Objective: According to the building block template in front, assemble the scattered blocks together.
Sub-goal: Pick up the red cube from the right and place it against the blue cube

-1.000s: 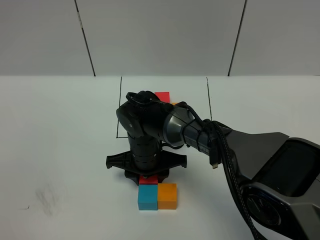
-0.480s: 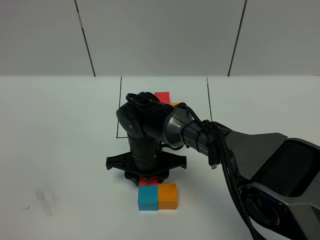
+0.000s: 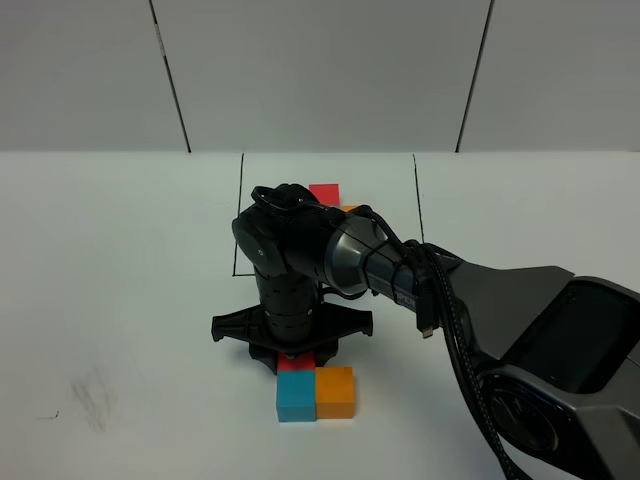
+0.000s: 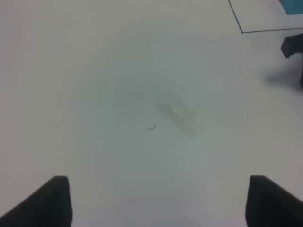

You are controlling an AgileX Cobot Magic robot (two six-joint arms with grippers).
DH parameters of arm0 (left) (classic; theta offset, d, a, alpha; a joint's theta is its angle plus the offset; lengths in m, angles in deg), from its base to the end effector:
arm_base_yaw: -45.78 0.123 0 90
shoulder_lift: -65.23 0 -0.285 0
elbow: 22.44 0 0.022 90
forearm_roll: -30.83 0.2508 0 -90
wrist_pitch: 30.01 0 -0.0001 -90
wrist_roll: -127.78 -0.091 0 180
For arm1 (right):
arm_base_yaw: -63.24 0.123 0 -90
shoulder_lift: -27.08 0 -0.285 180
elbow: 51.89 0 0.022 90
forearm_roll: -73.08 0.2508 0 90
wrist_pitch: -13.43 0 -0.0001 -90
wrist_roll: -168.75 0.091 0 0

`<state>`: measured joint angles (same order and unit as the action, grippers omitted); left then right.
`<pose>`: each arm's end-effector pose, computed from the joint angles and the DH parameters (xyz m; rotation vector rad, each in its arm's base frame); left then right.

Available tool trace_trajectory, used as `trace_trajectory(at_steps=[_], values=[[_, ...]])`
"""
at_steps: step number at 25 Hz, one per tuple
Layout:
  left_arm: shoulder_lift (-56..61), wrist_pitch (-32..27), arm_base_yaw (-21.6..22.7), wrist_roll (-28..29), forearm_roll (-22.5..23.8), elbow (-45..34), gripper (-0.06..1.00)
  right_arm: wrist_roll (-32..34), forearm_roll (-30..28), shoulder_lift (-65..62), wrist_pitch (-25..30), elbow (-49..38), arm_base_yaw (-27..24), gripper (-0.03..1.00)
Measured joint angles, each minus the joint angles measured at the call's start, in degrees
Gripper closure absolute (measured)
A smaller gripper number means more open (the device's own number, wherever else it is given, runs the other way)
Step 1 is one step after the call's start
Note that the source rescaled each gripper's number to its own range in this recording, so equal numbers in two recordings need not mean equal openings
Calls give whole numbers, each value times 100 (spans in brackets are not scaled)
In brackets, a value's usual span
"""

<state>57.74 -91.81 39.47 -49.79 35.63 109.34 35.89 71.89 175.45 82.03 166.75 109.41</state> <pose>-0.0065 0.0075 0.2777 0.0640 2.0471 0.0053 0.3397 0.3513 0.1176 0.0150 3.1074 0.0122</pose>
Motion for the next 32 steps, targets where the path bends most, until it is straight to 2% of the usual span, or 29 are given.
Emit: trace_trajectory(at_steps=[24, 29, 31, 32], values=[[0, 0, 0, -1, 0, 0, 10, 5, 63, 0, 19, 0, 0, 95], [0, 0, 0, -1, 0, 0, 10, 291, 52, 0, 19, 0, 0, 95], [0, 0, 0, -1, 0, 0, 10, 329, 48, 0, 19, 0, 0, 90], [0, 0, 0, -1, 0, 0, 10, 341, 46, 0, 19, 0, 0, 83]])
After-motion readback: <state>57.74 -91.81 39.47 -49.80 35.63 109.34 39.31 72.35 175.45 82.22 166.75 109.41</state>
